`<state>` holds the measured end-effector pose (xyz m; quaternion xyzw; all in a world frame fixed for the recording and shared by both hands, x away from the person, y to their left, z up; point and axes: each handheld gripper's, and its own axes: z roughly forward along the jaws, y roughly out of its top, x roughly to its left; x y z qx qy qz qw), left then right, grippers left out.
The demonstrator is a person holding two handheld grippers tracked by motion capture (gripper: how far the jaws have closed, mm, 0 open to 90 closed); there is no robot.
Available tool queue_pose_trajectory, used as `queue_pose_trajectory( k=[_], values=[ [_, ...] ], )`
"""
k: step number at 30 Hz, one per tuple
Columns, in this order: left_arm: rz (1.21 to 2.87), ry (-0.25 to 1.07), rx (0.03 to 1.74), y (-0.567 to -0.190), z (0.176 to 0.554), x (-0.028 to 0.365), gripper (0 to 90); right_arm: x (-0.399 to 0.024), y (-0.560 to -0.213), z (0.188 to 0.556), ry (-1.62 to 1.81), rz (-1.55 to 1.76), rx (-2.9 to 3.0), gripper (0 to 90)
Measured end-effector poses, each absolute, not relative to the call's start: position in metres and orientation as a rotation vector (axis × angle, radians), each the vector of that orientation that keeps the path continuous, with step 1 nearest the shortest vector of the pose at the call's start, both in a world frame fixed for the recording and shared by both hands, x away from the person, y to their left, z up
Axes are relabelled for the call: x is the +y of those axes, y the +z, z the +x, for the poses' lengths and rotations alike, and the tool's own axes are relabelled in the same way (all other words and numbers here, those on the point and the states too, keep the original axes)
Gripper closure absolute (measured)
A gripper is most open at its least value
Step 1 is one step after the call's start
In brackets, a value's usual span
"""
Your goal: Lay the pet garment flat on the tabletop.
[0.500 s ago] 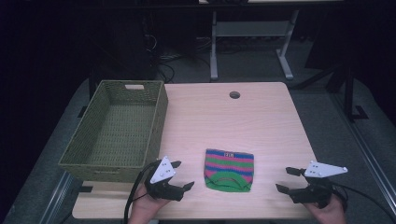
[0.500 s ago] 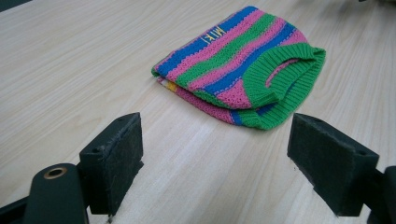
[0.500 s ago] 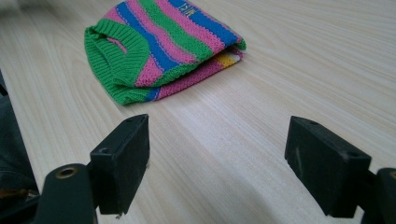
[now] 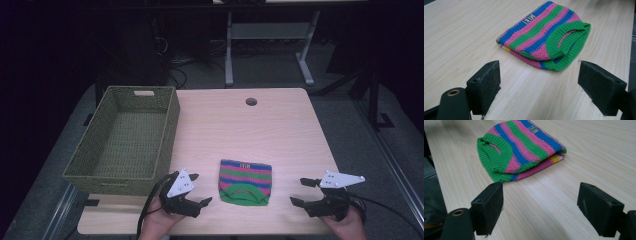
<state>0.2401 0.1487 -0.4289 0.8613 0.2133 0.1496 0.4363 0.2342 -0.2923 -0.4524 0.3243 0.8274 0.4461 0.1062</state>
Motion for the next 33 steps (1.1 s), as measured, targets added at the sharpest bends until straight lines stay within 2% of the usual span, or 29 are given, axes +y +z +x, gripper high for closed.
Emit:
queue_pose_trajectory(
  k=[20,33],
  values=[
    [2.127,0.291,0.475,-0.408,0.260,0.124,19.1,-0.267,-0.427,0.254,1.299,0.825,2.541,22.0],
    [2.223,0.212,0.428,-0.414,0.284,0.101,23.8,-0.230,-0.422,0.275,1.239,0.707,2.683,24.3]
  ],
)
